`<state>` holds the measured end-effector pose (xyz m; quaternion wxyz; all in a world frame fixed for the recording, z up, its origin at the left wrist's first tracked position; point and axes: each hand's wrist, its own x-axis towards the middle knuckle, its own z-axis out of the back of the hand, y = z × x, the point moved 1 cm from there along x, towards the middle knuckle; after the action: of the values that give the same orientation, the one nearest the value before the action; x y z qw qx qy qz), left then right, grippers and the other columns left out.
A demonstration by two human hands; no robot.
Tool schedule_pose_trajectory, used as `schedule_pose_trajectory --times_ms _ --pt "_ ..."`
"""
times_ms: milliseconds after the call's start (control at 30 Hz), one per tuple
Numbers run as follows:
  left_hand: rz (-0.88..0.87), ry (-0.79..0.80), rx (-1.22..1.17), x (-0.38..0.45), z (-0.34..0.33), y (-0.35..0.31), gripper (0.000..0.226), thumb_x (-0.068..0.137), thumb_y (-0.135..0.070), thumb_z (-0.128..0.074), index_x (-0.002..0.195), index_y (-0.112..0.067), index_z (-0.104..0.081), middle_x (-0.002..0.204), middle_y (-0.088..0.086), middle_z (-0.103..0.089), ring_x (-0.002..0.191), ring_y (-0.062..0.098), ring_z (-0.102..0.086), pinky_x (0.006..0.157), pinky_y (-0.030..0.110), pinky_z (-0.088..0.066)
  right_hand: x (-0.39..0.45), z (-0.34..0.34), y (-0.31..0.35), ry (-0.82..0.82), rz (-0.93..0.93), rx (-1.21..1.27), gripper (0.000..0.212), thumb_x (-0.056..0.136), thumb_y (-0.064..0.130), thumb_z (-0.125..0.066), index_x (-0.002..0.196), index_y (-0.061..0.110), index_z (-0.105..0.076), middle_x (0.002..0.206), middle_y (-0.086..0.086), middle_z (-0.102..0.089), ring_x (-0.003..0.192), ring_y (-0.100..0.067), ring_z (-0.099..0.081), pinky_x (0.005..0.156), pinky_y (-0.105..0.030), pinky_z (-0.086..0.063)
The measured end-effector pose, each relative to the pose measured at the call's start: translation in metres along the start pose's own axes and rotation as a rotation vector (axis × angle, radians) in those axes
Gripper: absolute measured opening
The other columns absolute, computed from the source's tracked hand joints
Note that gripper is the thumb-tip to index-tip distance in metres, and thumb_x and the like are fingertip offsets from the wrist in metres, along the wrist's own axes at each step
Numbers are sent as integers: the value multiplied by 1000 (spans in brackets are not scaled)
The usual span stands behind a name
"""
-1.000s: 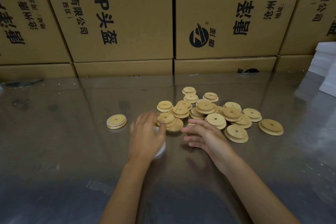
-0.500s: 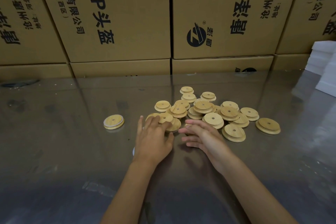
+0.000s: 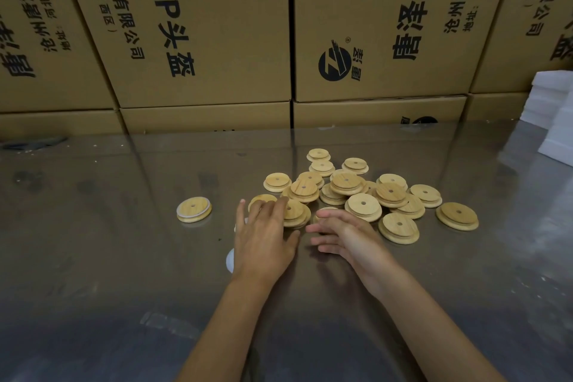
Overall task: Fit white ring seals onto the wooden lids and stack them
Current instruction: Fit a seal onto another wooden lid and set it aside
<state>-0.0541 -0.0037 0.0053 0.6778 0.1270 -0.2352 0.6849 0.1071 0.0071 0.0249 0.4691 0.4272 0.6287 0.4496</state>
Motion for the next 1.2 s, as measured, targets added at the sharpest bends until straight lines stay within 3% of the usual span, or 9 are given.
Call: schedule_pose_trajectory --times_ms 133,367,533,733,900,1033,1200 --pt "5 -15 23 1 1 1 33 86 -39 -61 118 -33 -61 118 -10 -61 121 14 -45 115 40 -9 2 0 -1 -2 -2 -15 21 99 10 -54 117 8 -64 102 -15 -76 90 -26 -71 82 -31 -57" --pt "10 -145 -32 2 8 -4 21 90 -40 -60 106 -29 -69 103 -10 -68 105 15 -58 107 45 -29 3 0 -3 8 7 -18 23 99 10 -53 118 4 -65 104 -17 -75 86 -24 -69 84 -32 -56" --pt "-78 -221 -157 0 12 -13 14 90 -36 -64 96 -24 -67 92 -10 -67 90 15 -60 91 31 -31 3 -1 -2 61 -38 53 28 101 23 -53 121 6 -64 106 -15 -75 102 -34 -71 86 -35 -56" --pt "-189 -91 -298 -3 10 -25 14 90 -37 -60 99 -27 -64 97 -11 -55 91 11 -51 83 25 -34 6 3 -4 195 -69 230 37 101 30 -53 131 8 -58 118 -19 -71 114 -34 -67 103 -46 -50" --pt "-183 -90 -327 -4 9 -26 26 88 -38 -63 110 -27 -59 111 -11 -51 100 12 -49 85 31 -40 9 7 -7 191 -36 287 31 99 12 -55 129 9 -59 113 -17 -72 112 -38 -66 89 -40 -58" --pt "-140 -50 -378 -4 9 -25 48 87 -46 -62 130 -29 -49 120 -15 -49 109 7 -47 91 31 -39 10 7 -9 187 -10 246 30 94 8 -60 124 9 -62 97 -13 -73 108 -38 -67 89 -41 -58" --pt "-85 -74 -597 0 19 -21 44 84 -43 -64 126 -37 -54 108 -23 -57 105 -5 -48 94 29 -40 11 8 -7 142 -27 258 34 92 10 -65 125 9 -61 104 -14 -74 94 -28 -72 80 -34 -59"
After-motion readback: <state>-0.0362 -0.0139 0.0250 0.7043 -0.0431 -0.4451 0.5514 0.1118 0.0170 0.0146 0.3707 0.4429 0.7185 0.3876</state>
